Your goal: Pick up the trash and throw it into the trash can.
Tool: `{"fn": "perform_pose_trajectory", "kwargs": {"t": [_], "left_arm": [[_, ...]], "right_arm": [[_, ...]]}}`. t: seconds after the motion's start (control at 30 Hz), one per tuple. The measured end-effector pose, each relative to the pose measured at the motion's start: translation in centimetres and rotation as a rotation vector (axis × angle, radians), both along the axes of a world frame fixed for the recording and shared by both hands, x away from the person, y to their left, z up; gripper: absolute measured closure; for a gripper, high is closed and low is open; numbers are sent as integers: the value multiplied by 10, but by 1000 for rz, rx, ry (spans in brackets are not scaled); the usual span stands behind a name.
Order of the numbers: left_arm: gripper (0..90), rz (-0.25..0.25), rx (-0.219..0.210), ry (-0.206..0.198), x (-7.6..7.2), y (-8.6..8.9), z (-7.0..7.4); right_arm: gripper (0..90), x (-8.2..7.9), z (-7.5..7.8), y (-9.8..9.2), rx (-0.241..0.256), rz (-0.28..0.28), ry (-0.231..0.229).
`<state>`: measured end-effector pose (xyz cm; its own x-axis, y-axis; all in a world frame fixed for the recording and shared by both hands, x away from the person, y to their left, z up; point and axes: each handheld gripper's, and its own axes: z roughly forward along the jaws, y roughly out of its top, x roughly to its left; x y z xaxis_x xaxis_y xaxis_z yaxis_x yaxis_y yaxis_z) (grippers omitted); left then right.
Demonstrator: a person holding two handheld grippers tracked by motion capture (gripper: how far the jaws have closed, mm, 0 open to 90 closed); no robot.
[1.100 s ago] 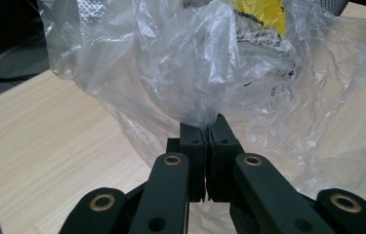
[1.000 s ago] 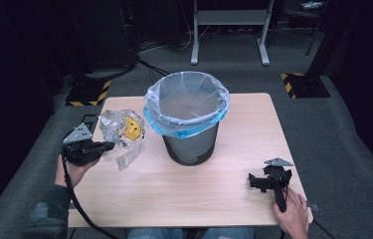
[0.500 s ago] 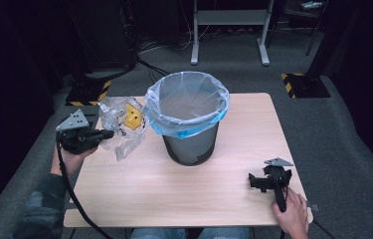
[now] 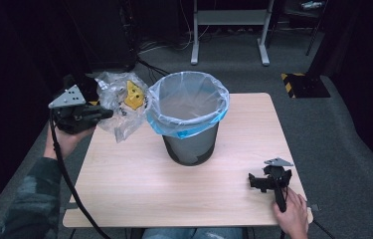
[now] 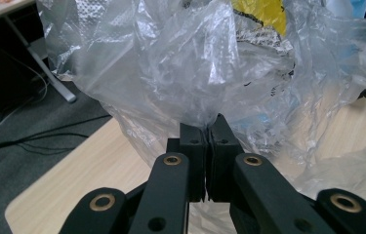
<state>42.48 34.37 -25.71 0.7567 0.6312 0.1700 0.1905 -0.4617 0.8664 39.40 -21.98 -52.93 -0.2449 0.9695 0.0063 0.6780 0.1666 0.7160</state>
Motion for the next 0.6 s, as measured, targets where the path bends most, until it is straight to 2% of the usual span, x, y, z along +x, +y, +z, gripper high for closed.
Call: {"fn": "perform_pose_trajectory", "kwargs": {"t": [0.23, 0.37, 0.43, 0.47, 0.6], "left_arm": [[872, -17, 9, -25, 10, -22, 19], [872, -16, 10, -6, 26, -42, 29], [872, -14, 12, -2, 30, -45, 30], [872, -15, 12, 2, 38, -55, 33], [872, -9, 8, 16, 52, -75, 36]], "right_arm": [[0, 0, 0, 0, 1, 1, 0], [0, 0, 0, 0, 3, 0, 0], [0, 0, 0, 0, 4, 1, -1], [0, 0, 0, 0, 2, 1, -2], [0, 0, 0, 0, 4, 1, -1]]}}
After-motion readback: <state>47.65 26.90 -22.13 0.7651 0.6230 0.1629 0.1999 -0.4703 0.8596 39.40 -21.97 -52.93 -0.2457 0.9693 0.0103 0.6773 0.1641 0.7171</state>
